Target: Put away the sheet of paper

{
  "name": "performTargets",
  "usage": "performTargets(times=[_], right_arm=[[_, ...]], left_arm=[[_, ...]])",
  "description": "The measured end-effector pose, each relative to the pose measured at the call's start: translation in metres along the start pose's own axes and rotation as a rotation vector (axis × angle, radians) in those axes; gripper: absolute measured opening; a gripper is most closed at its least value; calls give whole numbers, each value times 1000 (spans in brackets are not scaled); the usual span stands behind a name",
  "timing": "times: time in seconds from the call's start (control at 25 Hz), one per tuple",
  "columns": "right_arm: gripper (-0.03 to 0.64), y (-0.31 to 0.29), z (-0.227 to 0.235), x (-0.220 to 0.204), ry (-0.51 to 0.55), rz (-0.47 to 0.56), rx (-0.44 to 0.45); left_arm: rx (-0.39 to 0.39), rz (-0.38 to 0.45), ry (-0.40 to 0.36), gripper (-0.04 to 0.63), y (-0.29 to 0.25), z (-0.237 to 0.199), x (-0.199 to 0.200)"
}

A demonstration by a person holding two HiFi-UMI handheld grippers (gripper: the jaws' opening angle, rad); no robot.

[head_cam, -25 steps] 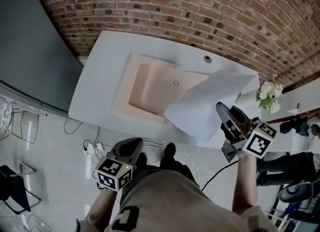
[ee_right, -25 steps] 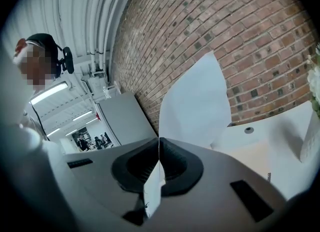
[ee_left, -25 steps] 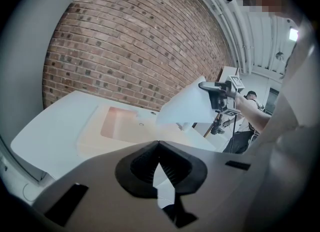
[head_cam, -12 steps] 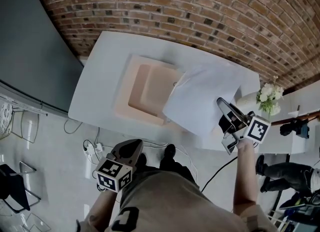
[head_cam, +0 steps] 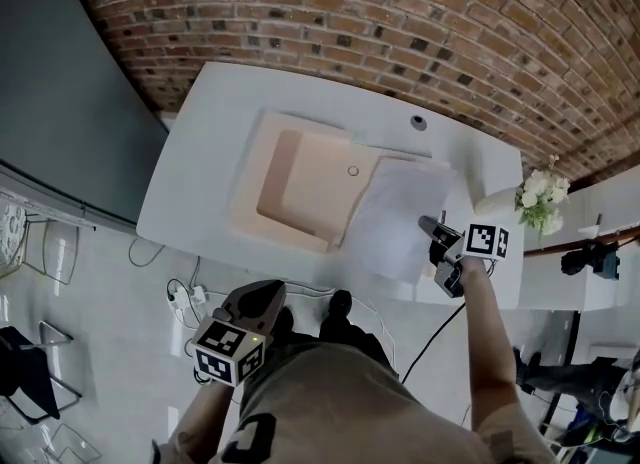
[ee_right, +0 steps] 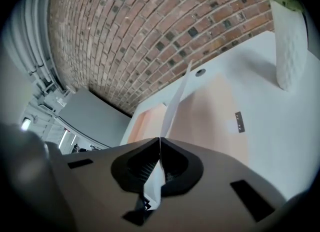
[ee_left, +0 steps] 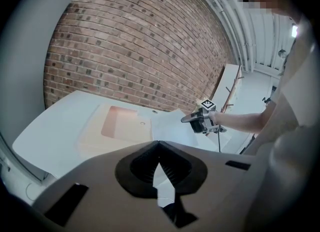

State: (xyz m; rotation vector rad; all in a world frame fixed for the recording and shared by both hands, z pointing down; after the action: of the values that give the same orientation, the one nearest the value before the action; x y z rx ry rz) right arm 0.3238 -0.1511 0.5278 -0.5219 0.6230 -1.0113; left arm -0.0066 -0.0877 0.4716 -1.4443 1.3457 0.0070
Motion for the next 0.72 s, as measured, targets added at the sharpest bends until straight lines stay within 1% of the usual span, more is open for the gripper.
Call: performTargets(times=[0.12, 0.24, 0.4, 0.64, 0.72], right_arm=[[23, -6, 15, -4, -14, -40, -39], [23, -7, 24, -4, -21, -48, -65], [23, -8, 26, 2, -19, -28, -66], [23, -9, 20, 13, 24, -13, -65], [23, -8, 19, 18, 27, -3, -59]], left_arm=[[3, 1, 4, 14, 0, -1, 1], [10, 8, 1, 14, 0, -3, 1], [11, 8, 2, 14, -1, -3, 2], [0, -5, 17, 14, 0, 0, 2], [7, 2, 8, 14, 0, -1, 2]])
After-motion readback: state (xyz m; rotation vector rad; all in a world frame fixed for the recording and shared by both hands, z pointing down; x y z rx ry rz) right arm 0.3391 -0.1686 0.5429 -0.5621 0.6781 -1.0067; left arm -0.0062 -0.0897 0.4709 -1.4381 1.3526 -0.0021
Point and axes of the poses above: the fingertips, and each gripper's own axes: y backward along the fingers, z to its right, x out of its top, the point moved 1 cm from there along y, backward along the fingers, and after that the axes turned 14 degrees about -z, right-handed, at the moved point
